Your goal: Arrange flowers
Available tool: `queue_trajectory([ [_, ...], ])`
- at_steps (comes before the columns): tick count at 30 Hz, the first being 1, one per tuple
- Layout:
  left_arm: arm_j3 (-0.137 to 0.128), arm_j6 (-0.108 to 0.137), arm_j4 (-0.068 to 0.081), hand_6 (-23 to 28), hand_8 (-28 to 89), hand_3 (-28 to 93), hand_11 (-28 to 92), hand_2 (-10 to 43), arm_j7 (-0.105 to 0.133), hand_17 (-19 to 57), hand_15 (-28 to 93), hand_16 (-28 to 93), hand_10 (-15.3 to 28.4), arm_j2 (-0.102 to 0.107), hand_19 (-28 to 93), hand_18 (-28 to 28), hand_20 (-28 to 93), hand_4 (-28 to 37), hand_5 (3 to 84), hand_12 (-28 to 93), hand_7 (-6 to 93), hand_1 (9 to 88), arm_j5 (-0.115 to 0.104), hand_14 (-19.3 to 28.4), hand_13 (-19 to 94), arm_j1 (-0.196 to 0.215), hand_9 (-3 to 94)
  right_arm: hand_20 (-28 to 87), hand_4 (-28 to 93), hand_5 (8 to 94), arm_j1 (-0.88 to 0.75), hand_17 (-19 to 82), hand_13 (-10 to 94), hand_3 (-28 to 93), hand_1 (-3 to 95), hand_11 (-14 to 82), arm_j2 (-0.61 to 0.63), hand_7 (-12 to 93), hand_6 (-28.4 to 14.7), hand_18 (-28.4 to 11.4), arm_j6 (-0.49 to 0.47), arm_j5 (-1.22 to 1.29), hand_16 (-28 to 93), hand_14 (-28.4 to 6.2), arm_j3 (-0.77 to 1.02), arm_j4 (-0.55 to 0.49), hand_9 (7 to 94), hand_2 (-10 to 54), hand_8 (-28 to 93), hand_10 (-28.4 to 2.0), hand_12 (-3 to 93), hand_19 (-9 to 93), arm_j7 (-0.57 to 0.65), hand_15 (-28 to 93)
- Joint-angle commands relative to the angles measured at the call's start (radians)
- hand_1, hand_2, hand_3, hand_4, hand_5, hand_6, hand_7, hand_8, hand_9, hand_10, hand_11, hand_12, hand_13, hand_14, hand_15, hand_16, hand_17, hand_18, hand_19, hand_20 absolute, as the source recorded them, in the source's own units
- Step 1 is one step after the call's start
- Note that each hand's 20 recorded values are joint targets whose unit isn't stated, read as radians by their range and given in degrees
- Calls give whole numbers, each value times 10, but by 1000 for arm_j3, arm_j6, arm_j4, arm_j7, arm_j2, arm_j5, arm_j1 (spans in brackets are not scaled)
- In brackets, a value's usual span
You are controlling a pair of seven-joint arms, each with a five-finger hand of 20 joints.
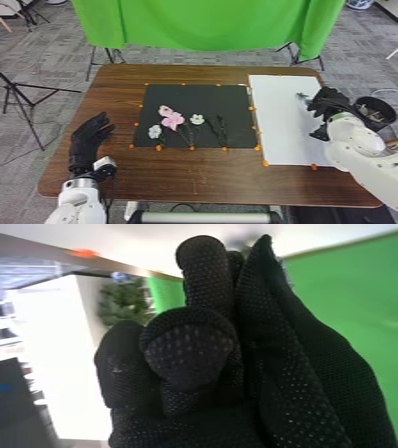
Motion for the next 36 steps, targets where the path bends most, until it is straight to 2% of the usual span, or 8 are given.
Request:
queue_trajectory([
  [1,-2,6,-1,14,-88,723,223,17,-4,67,311,6,126,1,220,150,214,-176,499,129,198,294,-3,168,381,8,428,474,-180,739,148,619,920,532,581,216,-15,150,5,-151,-22,130,293,-33,-73,-139,856,1,42,-113,213,932,-69,573],
  [9,3,6,0,15,-87,727,224,13,-5,68,311,5,126,0,217,150,212,-177,504,130,197,294,-2,168,381,1,430,475,-179,744,415,620,919,528,579,212,-142,149,5,-149,-146,310,296,-33,-343,-146,859,5,45,-117,213,932,-110,573],
  [13,2,2,2,16,-85,730,223,10,-5,68,312,5,126,-2,217,149,212,-178,508,131,197,295,-1,168,381,1,431,474,-176,747,485,620,919,528,578,204,-206,144,3,-149,-137,264,298,-33,-456,-127,849,6,43,-124,210,932,-127,573],
  [18,2,11,1,15,-83,736,223,6,-3,68,313,6,126,1,217,149,211,-183,512,134,197,293,-5,168,381,1,433,476,-176,748,524,616,912,524,570,179,-256,141,15,-148,-141,169,300,-31,-551,-124,797,8,41,-129,201,932,-152,573],
  [28,7,5,2,11,-82,748,221,-1,-5,68,313,9,125,-2,217,149,211,-195,517,141,201,288,-4,169,385,0,441,479,-173,745,549,604,897,526,557,114,-310,140,23,-146,-159,20,300,-34,-656,-67,693,11,39,-127,165,932,-172,580],
  [34,0,11,-3,10,-83,747,218,2,-4,68,312,12,126,-1,219,150,212,-199,517,142,201,288,-9,169,388,10,443,475,-179,741,546,597,889,536,546,96,-313,144,29,-144,-162,3,293,-36,-661,-42,661,13,38,-125,149,932,-169,584],
  [36,2,8,0,10,-83,745,217,3,-5,67,311,12,126,-2,220,150,212,-200,516,142,201,289,-9,170,389,6,443,474,-180,740,544,595,888,537,545,95,-314,145,31,-145,-158,-2,292,-36,-655,-36,659,14,37,-125,147,932,-166,584],
])
